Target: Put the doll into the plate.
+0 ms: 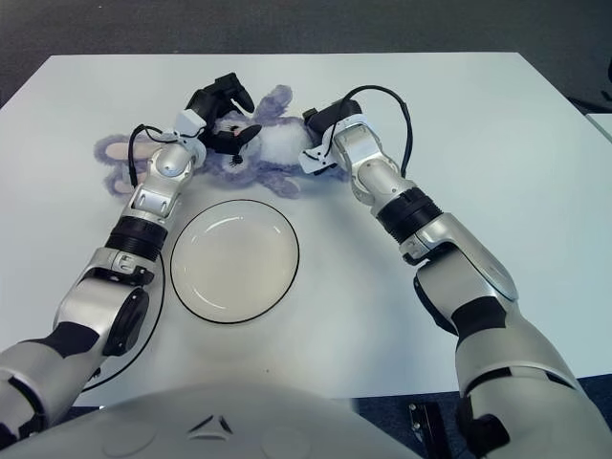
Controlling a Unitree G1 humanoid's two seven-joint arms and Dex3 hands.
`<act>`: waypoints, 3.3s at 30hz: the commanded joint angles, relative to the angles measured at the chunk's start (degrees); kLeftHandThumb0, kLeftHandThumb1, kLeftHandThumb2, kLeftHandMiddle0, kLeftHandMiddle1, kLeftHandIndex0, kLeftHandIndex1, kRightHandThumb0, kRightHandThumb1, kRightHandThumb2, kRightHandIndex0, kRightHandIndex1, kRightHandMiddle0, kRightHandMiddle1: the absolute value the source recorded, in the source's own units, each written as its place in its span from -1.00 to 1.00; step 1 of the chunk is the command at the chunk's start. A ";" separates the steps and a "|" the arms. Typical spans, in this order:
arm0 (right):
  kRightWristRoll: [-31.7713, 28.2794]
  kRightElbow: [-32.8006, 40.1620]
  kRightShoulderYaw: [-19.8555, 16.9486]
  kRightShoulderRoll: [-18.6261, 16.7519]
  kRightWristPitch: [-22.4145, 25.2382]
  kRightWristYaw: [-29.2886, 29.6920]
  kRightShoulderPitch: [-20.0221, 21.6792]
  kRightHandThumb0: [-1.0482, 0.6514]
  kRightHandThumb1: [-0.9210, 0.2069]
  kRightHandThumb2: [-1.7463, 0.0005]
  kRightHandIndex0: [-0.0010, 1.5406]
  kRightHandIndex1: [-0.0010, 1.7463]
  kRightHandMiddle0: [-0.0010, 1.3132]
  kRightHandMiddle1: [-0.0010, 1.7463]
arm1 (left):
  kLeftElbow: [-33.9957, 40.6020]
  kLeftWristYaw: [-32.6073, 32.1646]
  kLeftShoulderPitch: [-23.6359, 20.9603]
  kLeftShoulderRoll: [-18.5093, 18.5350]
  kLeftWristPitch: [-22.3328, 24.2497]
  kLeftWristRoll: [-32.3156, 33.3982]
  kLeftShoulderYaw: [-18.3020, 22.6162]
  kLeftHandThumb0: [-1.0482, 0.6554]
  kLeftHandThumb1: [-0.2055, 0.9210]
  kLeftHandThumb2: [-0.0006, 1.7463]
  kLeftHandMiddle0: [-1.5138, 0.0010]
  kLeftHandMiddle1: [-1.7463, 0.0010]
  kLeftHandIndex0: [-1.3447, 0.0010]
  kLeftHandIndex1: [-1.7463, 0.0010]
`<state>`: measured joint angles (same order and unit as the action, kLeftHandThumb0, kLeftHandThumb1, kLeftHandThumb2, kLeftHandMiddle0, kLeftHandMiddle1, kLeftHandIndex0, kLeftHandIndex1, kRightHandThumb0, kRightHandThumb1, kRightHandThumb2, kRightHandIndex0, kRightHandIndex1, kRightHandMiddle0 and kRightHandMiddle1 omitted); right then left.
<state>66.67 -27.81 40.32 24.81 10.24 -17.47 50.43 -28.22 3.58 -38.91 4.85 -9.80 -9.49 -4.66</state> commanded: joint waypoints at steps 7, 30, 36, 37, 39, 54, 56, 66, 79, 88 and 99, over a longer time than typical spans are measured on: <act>-1.47 -2.80 -1.15 -1.17 -0.44 6.47 -3.16 0.25 -1.00 0.88 -0.16 0.56 -0.04 0.10 | 0.50 -0.57 0.91 0.12 -0.03 0.27 0.24 0.43 0.33 -0.15 -0.12 -1.00 0.09 -1.00; -12.54 -0.42 -9.67 5.07 -17.18 20.15 -6.83 0.24 -0.06 -0.20 -0.14 0.87 -0.05 0.57 | 1.04 1.53 3.29 3.04 -2.70 1.65 1.59 0.42 0.32 -0.13 -0.10 -1.00 0.11 -1.00; -18.84 3.60 -13.41 6.33 -18.62 10.96 -5.90 0.24 0.13 -0.52 -0.18 0.99 -0.27 0.91 | 3.32 2.47 4.49 6.68 -3.77 -0.06 1.27 0.42 0.32 -0.12 -0.07 -1.00 0.15 -1.00; -19.05 3.89 -13.61 6.36 -18.59 10.38 -5.93 0.24 0.13 -0.54 -0.19 0.99 -0.31 0.94 | 3.36 2.43 4.52 6.90 -3.99 -0.23 1.17 0.41 0.32 -0.11 -0.06 -1.00 0.16 -1.00; -19.23 4.36 -13.91 6.39 -18.54 9.59 -6.05 0.24 0.13 -0.55 -0.20 1.00 -0.33 0.97 | 3.46 2.40 4.57 7.08 -4.08 -0.27 1.04 0.41 0.31 -0.11 -0.05 -1.00 0.17 -1.00; -21.44 6.89 -16.86 5.87 -16.84 5.11 -6.54 0.24 0.05 -0.50 -0.24 0.99 -0.41 1.00 | 26.86 -1.99 17.62 17.77 -12.04 -22.77 -1.66 -0.67 0.98 -0.71 0.58 0.38 0.67 0.24; -21.40 6.91 -16.92 5.84 -16.84 5.10 -6.58 0.24 0.04 -0.49 -0.24 0.98 -0.41 1.00 | 28.55 -1.46 18.36 17.95 -10.87 -23.52 -1.69 -0.72 0.99 -0.70 0.57 0.63 0.66 0.40; -21.36 6.35 -16.90 5.53 -16.79 5.17 -6.42 0.24 0.03 -0.48 -0.24 0.97 -0.42 1.00 | 41.09 12.30 22.06 25.72 -5.95 -22.08 -1.09 -0.91 1.00 -0.63 0.62 0.94 0.68 0.56; -21.15 5.68 -16.94 5.49 -16.64 5.59 -6.15 0.24 0.01 -0.46 -0.23 0.94 -0.43 1.00 | 42.90 23.18 21.07 34.24 -8.62 -23.75 -4.24 -1.00 1.00 -0.54 0.98 1.00 0.83 0.84; -20.91 5.09 -16.96 5.62 -16.66 6.17 -5.98 0.24 0.01 -0.45 -0.23 0.93 -0.43 1.00 | 42.03 22.81 20.85 33.04 -8.16 -25.84 -6.21 -1.00 1.00 -0.58 1.00 1.00 0.88 0.89; -20.74 5.29 -17.04 5.69 -16.18 6.35 -6.24 0.24 0.00 -0.44 -0.22 0.92 -0.43 1.00 | 39.96 21.74 19.19 31.13 -5.80 -28.97 -7.37 -0.98 1.00 -0.67 1.00 1.00 0.88 0.92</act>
<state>46.04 -22.39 24.07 30.32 -6.19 -11.80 44.05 12.92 26.18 -18.15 36.29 -15.93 -37.25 -11.51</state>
